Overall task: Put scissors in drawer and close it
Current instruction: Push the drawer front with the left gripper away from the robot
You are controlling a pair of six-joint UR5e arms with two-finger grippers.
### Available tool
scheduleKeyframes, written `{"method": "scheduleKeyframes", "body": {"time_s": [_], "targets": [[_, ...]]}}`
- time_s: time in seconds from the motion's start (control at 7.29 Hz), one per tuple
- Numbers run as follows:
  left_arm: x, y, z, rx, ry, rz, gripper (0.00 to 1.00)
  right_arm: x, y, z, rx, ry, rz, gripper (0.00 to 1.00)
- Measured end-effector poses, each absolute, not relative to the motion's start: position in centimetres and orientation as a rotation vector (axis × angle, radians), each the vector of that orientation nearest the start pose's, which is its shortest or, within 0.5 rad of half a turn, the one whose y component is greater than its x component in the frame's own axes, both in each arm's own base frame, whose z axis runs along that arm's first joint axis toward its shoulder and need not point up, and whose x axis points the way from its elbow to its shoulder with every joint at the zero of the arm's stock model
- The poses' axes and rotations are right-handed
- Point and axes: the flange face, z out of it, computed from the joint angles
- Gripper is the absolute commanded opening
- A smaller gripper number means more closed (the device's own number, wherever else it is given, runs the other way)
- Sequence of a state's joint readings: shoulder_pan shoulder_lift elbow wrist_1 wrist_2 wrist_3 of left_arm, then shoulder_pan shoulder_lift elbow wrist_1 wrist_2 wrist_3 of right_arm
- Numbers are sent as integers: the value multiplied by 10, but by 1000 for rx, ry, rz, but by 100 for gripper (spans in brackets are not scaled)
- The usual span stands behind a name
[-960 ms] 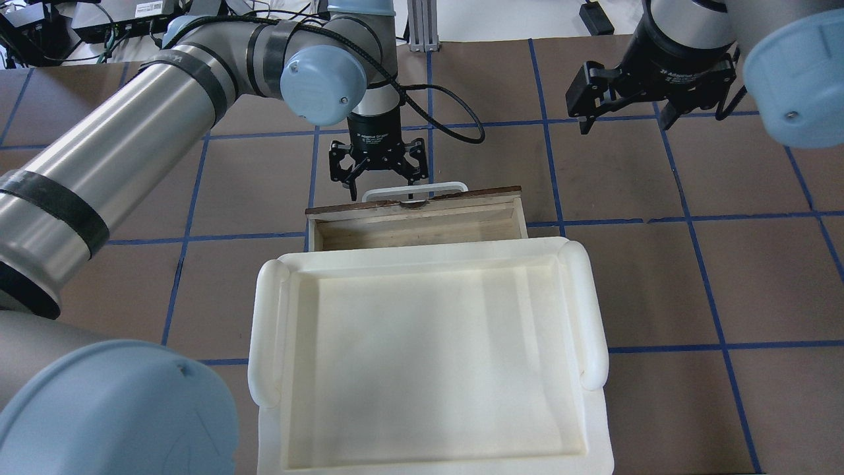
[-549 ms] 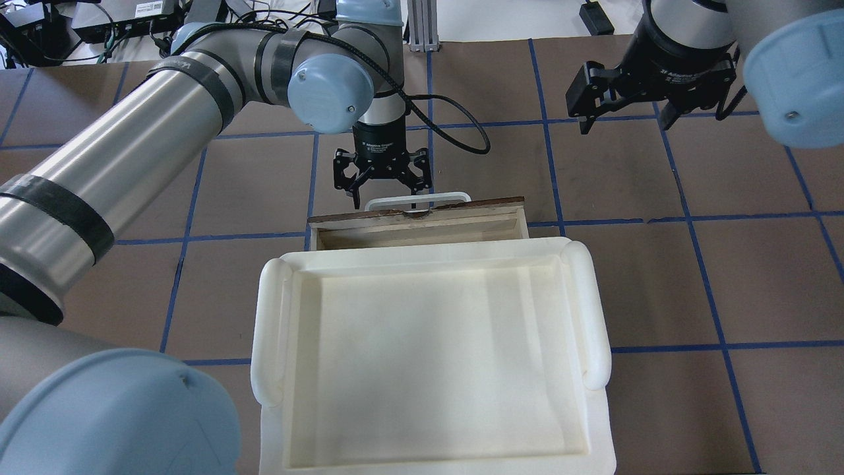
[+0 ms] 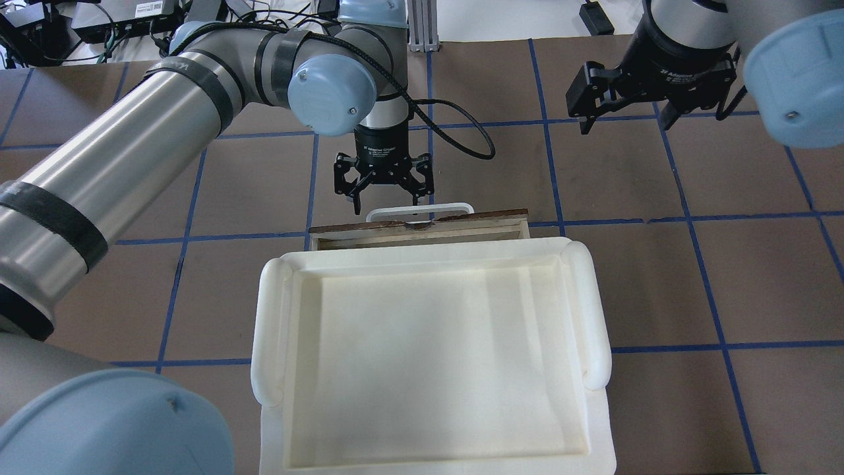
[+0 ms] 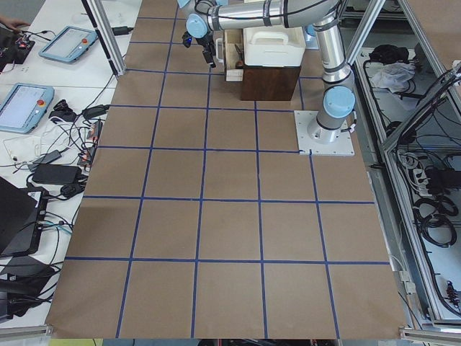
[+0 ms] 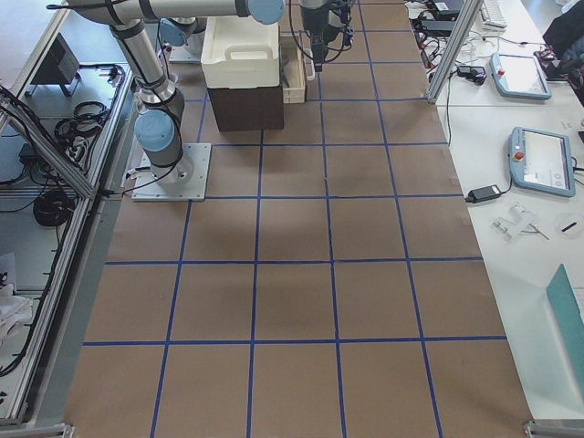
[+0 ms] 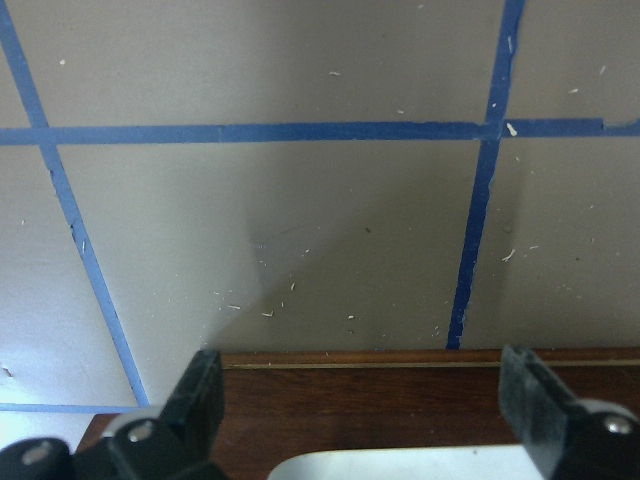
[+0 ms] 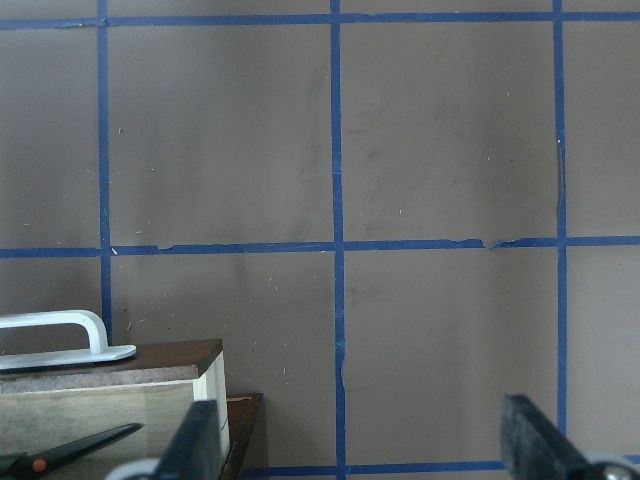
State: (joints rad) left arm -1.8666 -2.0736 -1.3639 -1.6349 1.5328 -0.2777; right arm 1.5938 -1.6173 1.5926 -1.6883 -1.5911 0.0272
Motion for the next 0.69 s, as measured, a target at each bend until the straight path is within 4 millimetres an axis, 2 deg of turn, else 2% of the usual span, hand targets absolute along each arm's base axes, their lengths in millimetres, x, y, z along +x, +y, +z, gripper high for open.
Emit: {"method": "scheduleKeyframes", "body": {"time_s": [0.41,0.69], "targets": [[-315,-549,296,26,3018,566,100,142,-482,512,9,3150,-226,100],[-315,-536,290,35,3005,595,100,142,-482,512,9,3150,-226,100]]}}
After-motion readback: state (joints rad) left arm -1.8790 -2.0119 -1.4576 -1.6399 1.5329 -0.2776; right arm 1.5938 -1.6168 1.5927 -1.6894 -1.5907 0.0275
